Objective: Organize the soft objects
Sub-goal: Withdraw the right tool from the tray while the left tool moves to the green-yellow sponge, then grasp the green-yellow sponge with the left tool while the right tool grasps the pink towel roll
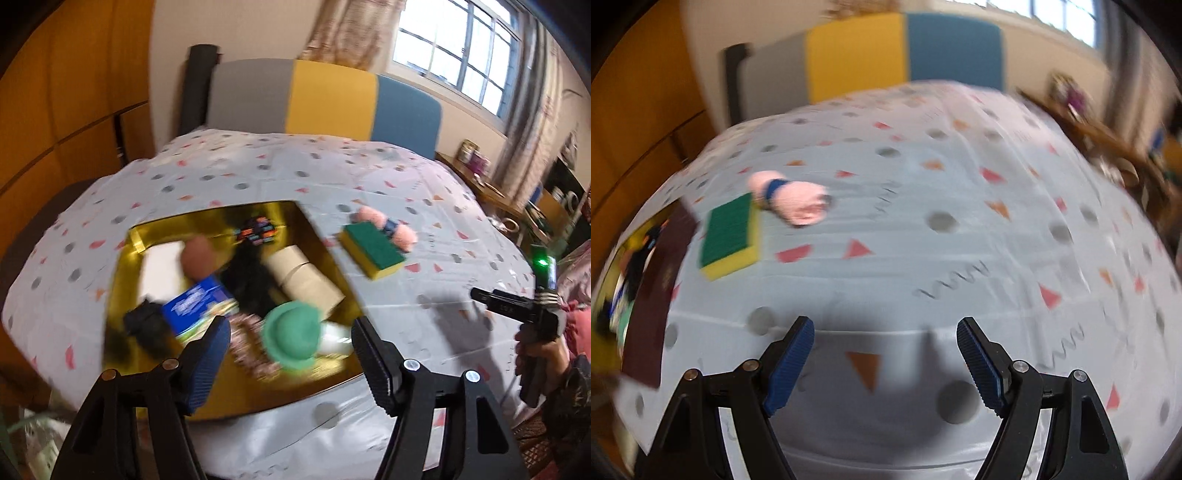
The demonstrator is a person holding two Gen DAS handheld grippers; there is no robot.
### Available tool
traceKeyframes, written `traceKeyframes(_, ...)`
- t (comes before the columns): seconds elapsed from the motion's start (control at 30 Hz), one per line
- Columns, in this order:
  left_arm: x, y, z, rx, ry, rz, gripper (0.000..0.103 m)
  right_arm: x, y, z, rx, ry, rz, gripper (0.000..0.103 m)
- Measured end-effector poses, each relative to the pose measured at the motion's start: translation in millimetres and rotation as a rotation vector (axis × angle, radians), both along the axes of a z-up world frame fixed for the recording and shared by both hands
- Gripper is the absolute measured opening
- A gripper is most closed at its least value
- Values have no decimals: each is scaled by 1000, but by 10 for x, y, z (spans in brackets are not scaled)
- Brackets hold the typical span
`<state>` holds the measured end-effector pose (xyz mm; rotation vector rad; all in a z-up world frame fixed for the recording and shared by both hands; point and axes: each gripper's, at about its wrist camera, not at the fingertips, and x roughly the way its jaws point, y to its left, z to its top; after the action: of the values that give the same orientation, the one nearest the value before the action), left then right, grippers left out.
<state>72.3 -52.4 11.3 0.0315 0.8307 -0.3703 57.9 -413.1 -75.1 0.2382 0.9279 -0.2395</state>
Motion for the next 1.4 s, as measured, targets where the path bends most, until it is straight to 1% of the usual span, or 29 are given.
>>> traceKeyframes(0.1,108,-293,63,-25,20,-50,69,-10,-140,41,51,-30,-55,80)
traceKeyframes(0.13,160,-423,77,-38,32,-79,69,-15,-155,61,61,-39,-63,81)
traceKeyframes(0.3,432,-915,41,-68,107,-133,69,-26,-145,148,89,-75,-70,87)
traceKeyframes(0.4,632,-1208,-55,-55,152,-141,71,-37,-145,200,100,-96,-74,88)
traceKeyframes(0.47,785,-1410,-142,-40,188,-148,75,-44,-160,232,110,-109,-80,89)
traceKeyframes(0.5,841,-1469,-189,-39,204,-145,80,-54,-174,250,117,-116,-83,89)
traceKeyframes(0.53,901,-1517,-236,-34,220,-133,81,-61,-185,262,123,-122,-86,90)
traceKeyframes(0.6,1054,-1639,-355,-37,259,-106,82,-75,-206,291,137,-134,-93,90)
traceKeyframes(0.67,1209,-1769,-484,-14,290,-81,83,-78,-221,309,153,-142,-96,90)
traceKeyframes(0.7,1270,-1818,-539,3,297,-73,84,-79,-226,314,162,-145,-96,90)
traceKeyframes(0.77,1409,-1904,-659,43,302,-29,85,-78,-224,323,176,-151,-93,90)
traceKeyframes(0.83,1516,-1935,-757,73,307,9,90,-75,-219,330,183,-154,-84,90)
traceKeyframes(0.87,1546,-1940,-778,77,308,19,91,-70,-211,334,183,-156,-81,90)
traceKeyframes(0.93,1632,-1955,-848,77,315,39,97,-66,-214,335,186,-156,-80,90)
traceKeyframes(1.0,1674,-1975,-873,55,325,39,101,-52,-215,323,194,-151,-75,90)
traceKeyframes(1.03,1696,-2001,-885,62,320,41,101,-50,-214,320,196,-150,-77,90)
traceKeyframes(1.13,1781,-2063,-989,83,336,54,101,-54,-221,318,203,-150,-76,90)
traceKeyframes(1.2,1827,-2042,-1072,76,364,82,99,-50,-225,316,202,-149,-75,90)
traceKeyframes(1.3,1865,-1992,-1172,71,385,115,85,-44,-234,305,198,-146,-82,90)
traceKeyframes(1.33,1864,-1987,-1177,71,371,114,82,-39,-241,299,197,-142,-84,90)
traceKeyframes(1.37,1851,-2000,-1164,89,351,108,77,-34,-242,289,194,-137,-85,90)
traceKeyframes(1.4,1835,-2009,-1155,91,342,99,75,-30,-241,281,192,-132,-84,90)
